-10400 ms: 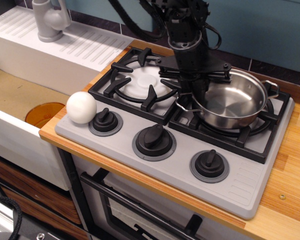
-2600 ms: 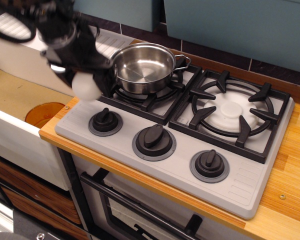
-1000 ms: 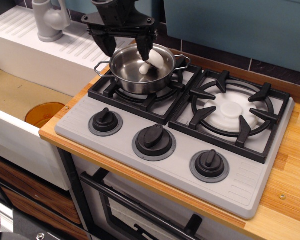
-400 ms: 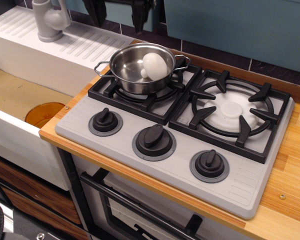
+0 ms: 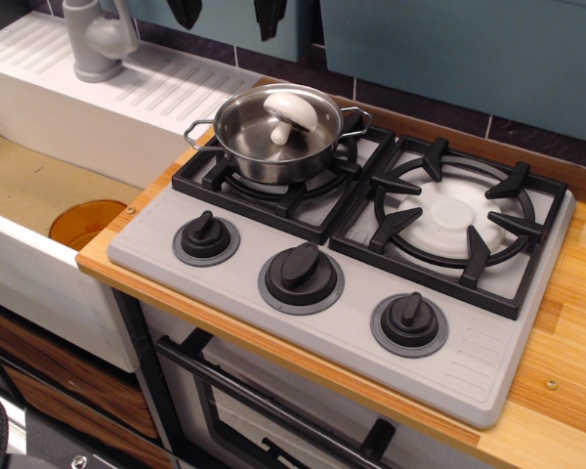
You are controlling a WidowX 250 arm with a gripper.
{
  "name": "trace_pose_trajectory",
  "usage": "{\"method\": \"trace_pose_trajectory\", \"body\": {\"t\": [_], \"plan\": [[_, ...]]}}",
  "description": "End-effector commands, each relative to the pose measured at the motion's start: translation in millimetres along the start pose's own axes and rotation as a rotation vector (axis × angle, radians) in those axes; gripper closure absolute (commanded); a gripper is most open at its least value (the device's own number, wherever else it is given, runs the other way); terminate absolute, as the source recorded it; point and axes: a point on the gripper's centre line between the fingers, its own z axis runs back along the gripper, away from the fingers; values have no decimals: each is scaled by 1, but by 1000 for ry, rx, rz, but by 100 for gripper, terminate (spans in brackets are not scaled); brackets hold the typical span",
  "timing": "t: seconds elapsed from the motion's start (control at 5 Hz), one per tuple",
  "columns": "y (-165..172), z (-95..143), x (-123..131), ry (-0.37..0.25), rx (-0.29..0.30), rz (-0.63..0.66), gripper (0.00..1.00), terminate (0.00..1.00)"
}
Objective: Put pot or pan on stove and put mushroom in pot or pan
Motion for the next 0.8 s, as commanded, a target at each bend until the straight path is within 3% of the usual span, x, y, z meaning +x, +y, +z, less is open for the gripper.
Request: {"method": "trace_pose_trajectory", "body": {"t": [0.0, 0.2, 0.6], "plan": [[20, 22, 45, -61, -29, -89, 0, 0], [34, 23, 56, -52, -35, -127, 0, 0], [4, 15, 31, -37, -20, -68, 0, 0]]}}
